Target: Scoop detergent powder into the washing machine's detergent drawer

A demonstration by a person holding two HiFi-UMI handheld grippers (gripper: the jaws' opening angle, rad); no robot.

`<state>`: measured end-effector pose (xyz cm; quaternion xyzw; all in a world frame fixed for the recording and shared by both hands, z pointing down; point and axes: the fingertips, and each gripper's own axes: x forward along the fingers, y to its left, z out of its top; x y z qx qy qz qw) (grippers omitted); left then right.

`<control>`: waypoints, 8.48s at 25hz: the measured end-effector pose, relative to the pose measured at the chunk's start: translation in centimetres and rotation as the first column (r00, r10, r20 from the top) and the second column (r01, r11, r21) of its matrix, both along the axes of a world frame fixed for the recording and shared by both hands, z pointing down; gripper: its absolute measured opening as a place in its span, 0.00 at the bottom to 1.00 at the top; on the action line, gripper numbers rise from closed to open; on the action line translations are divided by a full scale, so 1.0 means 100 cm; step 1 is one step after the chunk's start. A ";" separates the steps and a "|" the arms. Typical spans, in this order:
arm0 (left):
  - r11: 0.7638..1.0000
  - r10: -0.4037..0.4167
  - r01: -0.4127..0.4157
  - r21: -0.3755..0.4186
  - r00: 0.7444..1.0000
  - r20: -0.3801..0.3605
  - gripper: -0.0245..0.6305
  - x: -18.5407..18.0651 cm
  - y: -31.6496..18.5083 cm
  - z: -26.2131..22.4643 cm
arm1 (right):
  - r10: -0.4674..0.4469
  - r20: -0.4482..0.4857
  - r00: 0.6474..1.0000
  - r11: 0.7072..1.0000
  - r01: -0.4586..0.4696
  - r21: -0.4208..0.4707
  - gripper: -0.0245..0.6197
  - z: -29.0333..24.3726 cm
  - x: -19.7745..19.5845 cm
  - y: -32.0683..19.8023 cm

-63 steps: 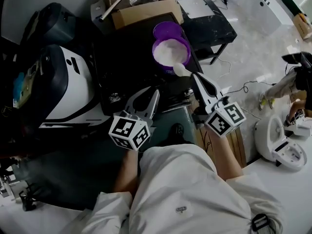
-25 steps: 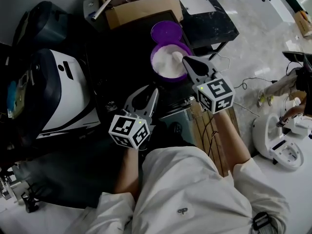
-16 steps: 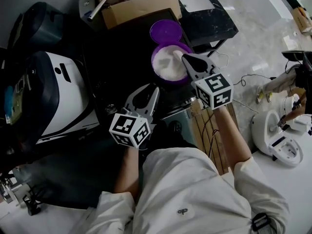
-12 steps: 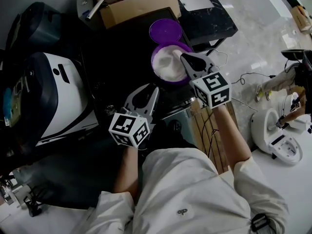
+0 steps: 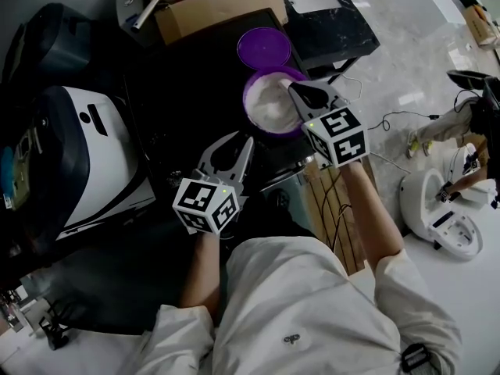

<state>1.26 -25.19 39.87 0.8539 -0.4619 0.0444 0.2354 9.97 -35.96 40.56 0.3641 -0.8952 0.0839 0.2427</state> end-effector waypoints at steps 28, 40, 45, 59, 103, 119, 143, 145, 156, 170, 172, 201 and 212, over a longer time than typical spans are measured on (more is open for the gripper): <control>1.000 0.004 -0.004 -0.003 1.000 -0.011 0.14 0.002 -0.002 0.001 | -0.132 -0.072 0.989 0.988 0.125 -0.093 0.05 0.011 -0.016 0.003; 1.000 0.006 -0.006 -0.006 1.000 -0.014 0.14 -0.001 0.003 0.003 | -0.211 -0.085 0.974 0.966 0.195 -0.168 0.05 0.014 -0.028 0.015; 1.000 0.005 -0.005 -0.005 1.000 -0.012 0.14 0.001 0.004 0.004 | -0.237 -0.075 0.969 0.958 0.220 -0.186 0.05 0.015 -0.032 0.023; 1.000 -0.004 0.004 0.004 1.000 -0.013 0.14 0.002 0.008 0.000 | -0.265 0.037 0.963 0.932 0.266 -0.248 0.05 0.008 -0.045 0.043; 0.999 -0.037 0.037 0.039 0.999 0.009 0.14 0.016 0.031 -0.016 | 0.294 0.552 0.780 0.862 0.032 -0.506 0.05 -0.007 -0.011 0.057; 0.996 -0.064 0.062 0.067 0.997 0.030 0.14 0.027 0.048 -0.028 | 0.463 0.664 0.587 0.824 -0.009 -0.567 0.05 -0.015 0.028 0.048; 0.966 -0.247 0.243 0.084 0.968 0.041 0.14 -0.010 0.091 -0.033 | 0.451 0.785 0.425 0.836 0.107 -0.539 0.05 -0.053 0.043 0.062; 0.965 -0.253 0.249 0.081 0.967 0.043 0.14 -0.015 0.095 -0.031 | 0.442 0.792 0.420 0.838 0.121 -0.532 0.05 -0.059 0.039 0.067; 0.955 -0.288 0.285 0.081 0.957 0.031 0.14 -0.063 0.129 -0.031 | 0.424 0.808 0.409 0.832 0.177 -0.526 0.05 -0.064 -0.002 0.112; 0.961 -0.260 0.257 0.100 0.966 0.018 0.13 -0.120 0.192 -0.031 | 0.459 0.791 0.406 0.792 0.217 -0.571 0.05 -0.041 -0.058 0.206; 0.965 -0.247 0.244 0.097 0.969 0.015 0.13 -0.127 0.200 -0.028 | 0.470 0.784 0.405 0.786 0.213 -0.581 0.05 -0.034 -0.065 0.219; 0.989 -0.149 0.149 0.017 0.988 -0.028 0.12 -0.172 0.249 0.025 | 0.468 0.706 0.531 0.780 0.128 -0.613 0.05 0.053 -0.124 0.294; 0.991 -0.131 0.131 -0.012 0.991 -0.032 0.12 -0.171 0.251 0.041 | 0.402 0.646 0.648 0.799 0.096 -0.594 0.05 0.091 -0.130 0.295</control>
